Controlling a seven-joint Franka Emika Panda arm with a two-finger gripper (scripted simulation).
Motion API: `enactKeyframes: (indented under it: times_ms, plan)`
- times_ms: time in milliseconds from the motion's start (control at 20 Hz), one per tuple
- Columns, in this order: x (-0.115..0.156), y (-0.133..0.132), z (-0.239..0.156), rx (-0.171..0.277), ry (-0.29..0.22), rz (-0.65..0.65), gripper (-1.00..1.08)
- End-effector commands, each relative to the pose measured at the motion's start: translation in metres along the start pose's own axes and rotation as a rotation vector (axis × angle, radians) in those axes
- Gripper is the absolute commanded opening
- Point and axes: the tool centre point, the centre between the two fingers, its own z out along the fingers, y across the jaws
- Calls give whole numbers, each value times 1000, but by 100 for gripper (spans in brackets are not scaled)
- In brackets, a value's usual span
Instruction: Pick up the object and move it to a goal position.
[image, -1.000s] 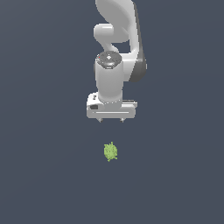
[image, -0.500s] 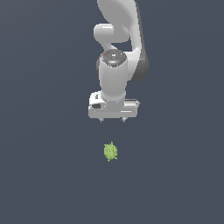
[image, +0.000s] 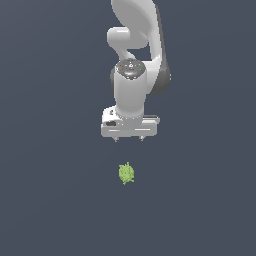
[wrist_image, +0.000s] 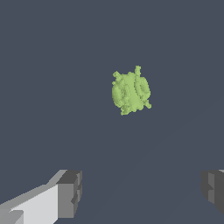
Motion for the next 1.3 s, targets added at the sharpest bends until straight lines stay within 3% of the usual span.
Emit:
enactKeyframes:
  times_ms: [0,800,1250]
  plan:
    - [5,1,4,0,-2,-14,100]
    - [65,9,59,9,-28,-198,100]
    - [82,13,82,16,-36,-261,100]
